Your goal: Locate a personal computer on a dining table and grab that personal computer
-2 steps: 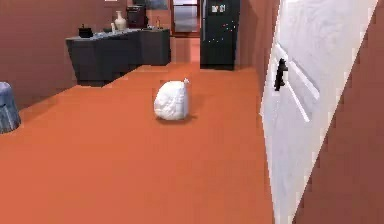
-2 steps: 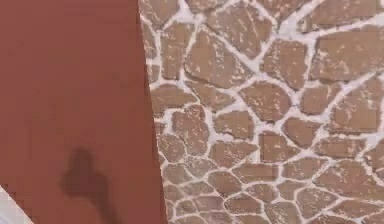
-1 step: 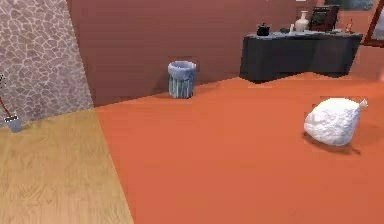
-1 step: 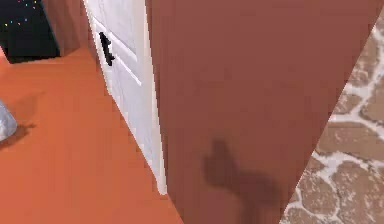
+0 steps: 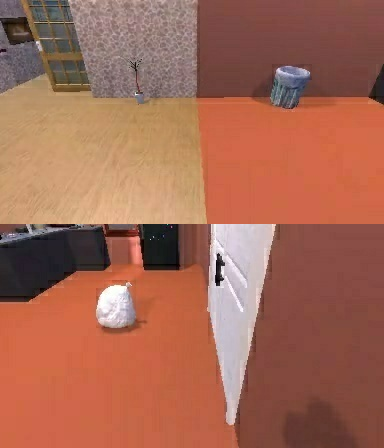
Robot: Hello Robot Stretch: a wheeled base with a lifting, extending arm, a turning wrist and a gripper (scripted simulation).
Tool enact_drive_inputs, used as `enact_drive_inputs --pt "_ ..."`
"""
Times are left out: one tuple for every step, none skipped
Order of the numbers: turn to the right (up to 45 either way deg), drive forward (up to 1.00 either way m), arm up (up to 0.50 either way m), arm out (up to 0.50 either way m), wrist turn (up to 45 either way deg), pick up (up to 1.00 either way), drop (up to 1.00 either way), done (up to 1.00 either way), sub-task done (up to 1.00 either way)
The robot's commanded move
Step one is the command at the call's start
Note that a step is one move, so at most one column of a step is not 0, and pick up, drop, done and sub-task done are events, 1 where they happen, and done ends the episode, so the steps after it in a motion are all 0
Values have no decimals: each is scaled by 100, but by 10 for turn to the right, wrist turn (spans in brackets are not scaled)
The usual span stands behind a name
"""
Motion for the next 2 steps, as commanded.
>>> enact_drive_inputs --pt "0 25 0 0 0 0 0 0 0" --pt "-390 0 0 0 0 0 0 0 0"
